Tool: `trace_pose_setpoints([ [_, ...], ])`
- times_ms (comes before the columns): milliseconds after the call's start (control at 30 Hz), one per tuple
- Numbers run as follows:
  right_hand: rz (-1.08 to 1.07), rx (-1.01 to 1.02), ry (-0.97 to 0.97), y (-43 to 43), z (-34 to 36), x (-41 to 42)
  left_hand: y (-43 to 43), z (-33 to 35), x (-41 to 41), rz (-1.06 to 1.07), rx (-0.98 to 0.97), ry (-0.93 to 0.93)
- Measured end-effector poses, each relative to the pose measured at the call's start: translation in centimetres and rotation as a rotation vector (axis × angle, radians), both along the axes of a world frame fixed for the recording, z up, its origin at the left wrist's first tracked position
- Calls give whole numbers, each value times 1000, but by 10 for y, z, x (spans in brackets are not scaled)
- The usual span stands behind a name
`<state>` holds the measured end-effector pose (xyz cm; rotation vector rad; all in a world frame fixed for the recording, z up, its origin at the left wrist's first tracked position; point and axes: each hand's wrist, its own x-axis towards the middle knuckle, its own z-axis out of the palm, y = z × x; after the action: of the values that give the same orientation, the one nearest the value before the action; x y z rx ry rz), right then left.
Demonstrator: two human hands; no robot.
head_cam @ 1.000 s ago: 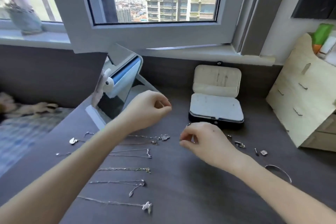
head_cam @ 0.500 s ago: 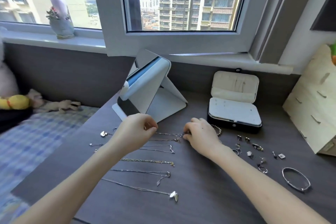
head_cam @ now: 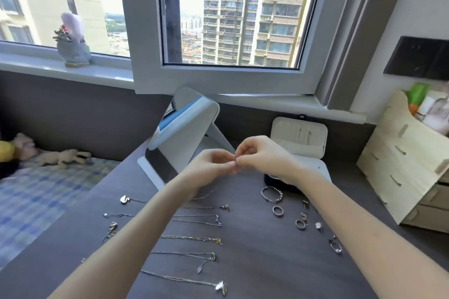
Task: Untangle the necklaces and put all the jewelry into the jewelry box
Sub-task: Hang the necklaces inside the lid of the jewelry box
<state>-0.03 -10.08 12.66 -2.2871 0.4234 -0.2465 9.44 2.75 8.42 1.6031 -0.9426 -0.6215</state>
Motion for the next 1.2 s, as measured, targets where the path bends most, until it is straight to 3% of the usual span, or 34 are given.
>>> trace_pose_setpoints([
  [233, 5, 16, -62, -2, 51, -15, -9, 20, -8, -46, -183, 185],
  [400, -10, 36, -132, 0, 76, -28, -17, 29, -20, -65, -217, 133],
  [600, 14, 92, -236, 1, 103, -54, -34, 23, -40, 3, -126, 74],
  [800, 37, 218, -356, -10, 115, -94, -37, 6, -54, 45, -152, 314],
  [967, 59, 198, -237, -16, 111, -117, -41, 19, -74, -266, -251, 474],
  [1200, 54, 149, -142, -12, 104, -131, -42, 37, -110, -574, -391, 503],
])
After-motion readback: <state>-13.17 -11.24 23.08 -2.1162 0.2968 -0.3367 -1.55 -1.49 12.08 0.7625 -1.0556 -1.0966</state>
